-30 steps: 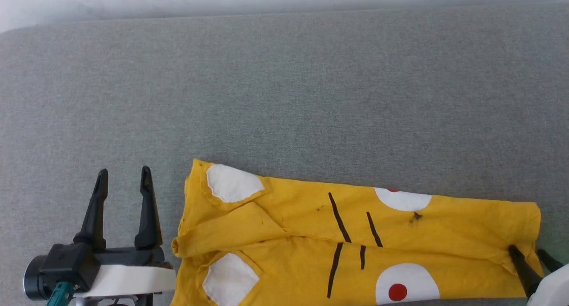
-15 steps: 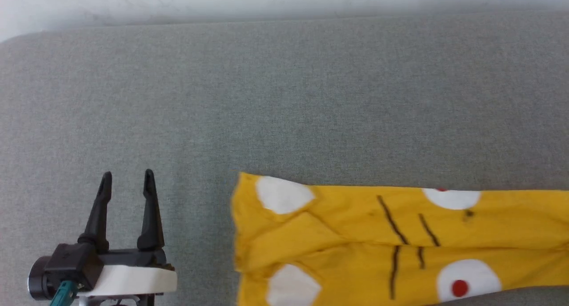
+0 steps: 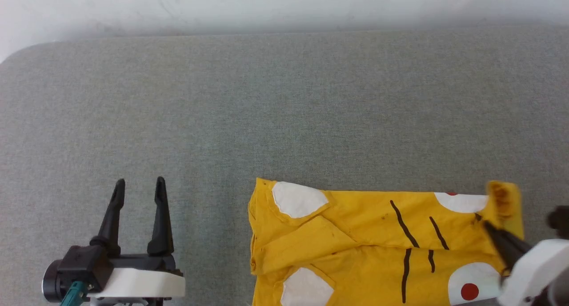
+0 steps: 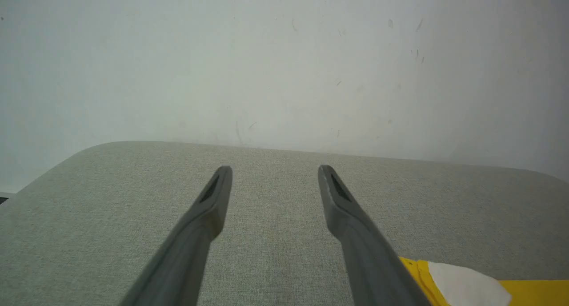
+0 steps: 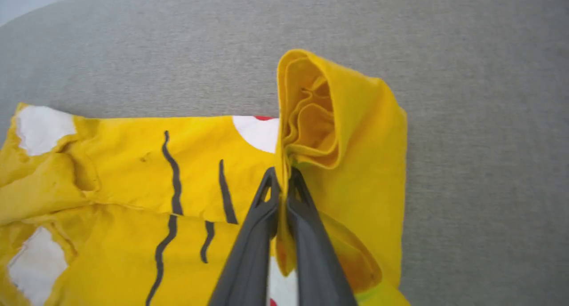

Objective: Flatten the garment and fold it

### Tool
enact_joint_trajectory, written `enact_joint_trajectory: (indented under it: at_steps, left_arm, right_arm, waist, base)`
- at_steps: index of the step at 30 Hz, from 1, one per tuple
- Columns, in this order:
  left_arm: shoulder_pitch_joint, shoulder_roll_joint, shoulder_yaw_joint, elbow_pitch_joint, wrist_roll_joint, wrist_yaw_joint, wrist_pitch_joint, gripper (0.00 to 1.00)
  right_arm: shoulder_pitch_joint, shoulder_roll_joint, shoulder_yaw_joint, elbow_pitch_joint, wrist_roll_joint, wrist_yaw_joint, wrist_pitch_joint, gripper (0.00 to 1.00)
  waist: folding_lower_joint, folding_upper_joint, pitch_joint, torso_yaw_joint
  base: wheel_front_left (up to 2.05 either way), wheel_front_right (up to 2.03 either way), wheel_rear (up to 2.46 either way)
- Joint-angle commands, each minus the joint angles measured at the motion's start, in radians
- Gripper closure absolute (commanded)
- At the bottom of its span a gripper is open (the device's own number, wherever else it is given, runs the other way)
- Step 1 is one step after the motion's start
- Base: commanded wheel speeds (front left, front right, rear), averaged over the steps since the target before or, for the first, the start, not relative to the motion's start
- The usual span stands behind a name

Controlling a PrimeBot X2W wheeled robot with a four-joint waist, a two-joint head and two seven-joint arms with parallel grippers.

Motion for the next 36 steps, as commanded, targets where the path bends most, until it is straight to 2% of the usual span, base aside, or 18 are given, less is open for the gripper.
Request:
enact_joint_trajectory:
  at_steps: [1,3,5,6,8,15,16,19,27,33,34,35,36]
  left_arm:
    - [0.004,-0.007,0.004,0.005,0.014,-0.009,-0.005,0.0]
    - [0.0,-0.015,0.007,0.009,0.016,-0.018,-0.005,0.0]
    - [-0.003,-0.018,0.007,0.011,0.016,-0.021,-0.005,0.0]
    - [-0.008,-0.023,0.008,0.014,0.017,-0.027,-0.005,0.0]
    - [-0.013,-0.029,0.01,0.018,0.017,-0.033,-0.005,0.0]
    - [-0.04,-0.054,0.012,0.034,0.02,-0.053,-0.005,0.0]
    - [-0.04,-0.054,0.012,0.034,0.02,-0.053,-0.005,0.0]
    - [-0.051,-0.064,0.012,0.043,0.023,-0.062,-0.005,0.0]
    - [-0.066,-0.093,0.012,0.066,0.028,-0.084,-0.005,0.0]
    - [-0.071,-0.109,0.018,0.082,0.03,-0.096,-0.005,0.0]
    - [-0.071,-0.111,0.02,0.085,0.03,-0.098,-0.005,0.0]
    - [-0.072,-0.113,0.021,0.088,0.031,-0.1,-0.005,0.0]
    - [-0.072,-0.115,0.022,0.09,0.032,-0.102,-0.005,0.0]
  right_arm:
    - [0.009,0.005,0.021,-0.025,0.016,-0.002,0.016,1.0]
    - [0.005,0.005,0.107,-0.102,0.046,-0.002,0.061,1.0]
    - [-0.002,0.003,0.14,-0.123,0.052,-0.002,0.073,1.0]
    - [-0.024,0.004,0.204,-0.154,0.066,-0.002,0.09,1.0]
    - [-0.053,0.003,0.266,-0.176,0.076,-0.002,0.1,1.0]
    - [-0.187,-0.004,0.503,-0.187,0.088,-0.002,0.122,1.0]
    - [-0.187,-0.004,0.503,-0.187,0.088,-0.002,0.122,1.0]
    - [-0.243,0.005,0.586,-0.178,0.091,-0.002,0.126,1.0]
    - [-0.333,0.035,0.713,-0.088,0.075,-0.002,0.119,1.0]
    - [-0.377,0.06,0.763,0.058,-0.001,-0.002,0.107,1.0]
    - [-0.388,0.061,0.776,0.089,-0.026,-0.002,0.109,0.99]
    - [-0.398,0.065,0.786,0.12,-0.049,-0.002,0.104,0.9]
    - [-0.406,0.072,0.795,0.155,-0.068,-0.002,0.101,0.88]
  waist:
    - [0.0,0.0,-0.001,0.002]
    - [0.0,0.0,0.001,0.006]
    - [0.0,0.0,0.002,0.007]
    - [0.0,0.0,0.004,0.012]
    - [0.0,0.0,0.007,0.018]
    - [0.0,0.0,0.023,0.047]
    - [0.0,0.0,0.023,0.047]
    - [0.0,0.0,0.028,0.062]
    - [0.0,0.0,0.037,0.103]
    - [0.0,0.0,0.042,0.119]
    - [0.0,0.0,0.042,0.12]
    - [0.0,0.0,0.041,0.121]
    - [0.0,0.0,0.041,0.121]
  base:
    - [0.0,0.0,0.0]
    - [0.0,0.0,0.0]
    - [0.0,0.0,0.0]
    - [0.0,0.0,0.0]
    - [0.0,0.0,0.0]
    - [0.0,0.0,0.0]
    - [0.0,0.0,0.0]
    - [0.0,0.0,0.0]
    - [0.0,0.0,0.0]
    - [0.0,0.0,0.0]
    - [0.0,0.0,0.0]
    - [0.0,0.0,0.0]
    - [0.0,0.0,0.0]
